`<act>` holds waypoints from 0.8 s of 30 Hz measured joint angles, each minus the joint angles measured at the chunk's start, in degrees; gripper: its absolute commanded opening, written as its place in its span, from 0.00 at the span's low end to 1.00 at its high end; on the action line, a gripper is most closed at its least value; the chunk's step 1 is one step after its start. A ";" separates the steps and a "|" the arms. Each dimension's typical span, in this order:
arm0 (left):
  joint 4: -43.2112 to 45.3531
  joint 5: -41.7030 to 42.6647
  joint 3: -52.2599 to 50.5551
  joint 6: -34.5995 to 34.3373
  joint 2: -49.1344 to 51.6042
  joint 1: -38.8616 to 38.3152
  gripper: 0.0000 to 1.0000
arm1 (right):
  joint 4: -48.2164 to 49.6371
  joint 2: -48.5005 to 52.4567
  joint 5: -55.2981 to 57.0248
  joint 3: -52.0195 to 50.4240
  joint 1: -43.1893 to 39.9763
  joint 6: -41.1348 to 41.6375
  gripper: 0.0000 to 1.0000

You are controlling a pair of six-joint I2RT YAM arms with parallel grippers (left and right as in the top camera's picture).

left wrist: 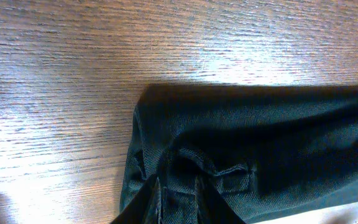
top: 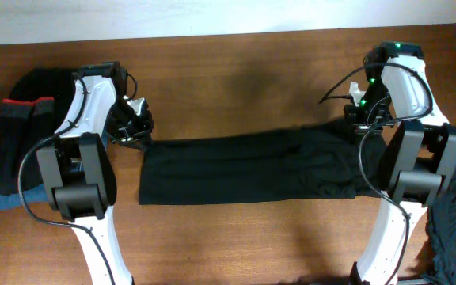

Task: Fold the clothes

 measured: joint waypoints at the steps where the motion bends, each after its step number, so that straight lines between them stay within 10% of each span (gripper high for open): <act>1: 0.00 0.00 0.00 0.00 0.00 0.00 0.19 | -0.39 0.00 0.20 0.00 0.00 -0.24 0.15; 12: 0.28 0.00 0.00 0.00 0.00 0.00 0.19 | 5.84 0.00 -0.48 0.00 0.00 -0.92 0.55; 24: 0.33 0.00 0.00 0.00 0.00 0.00 0.20 | 6.10 0.00 -10.95 0.00 0.00 -2.62 0.60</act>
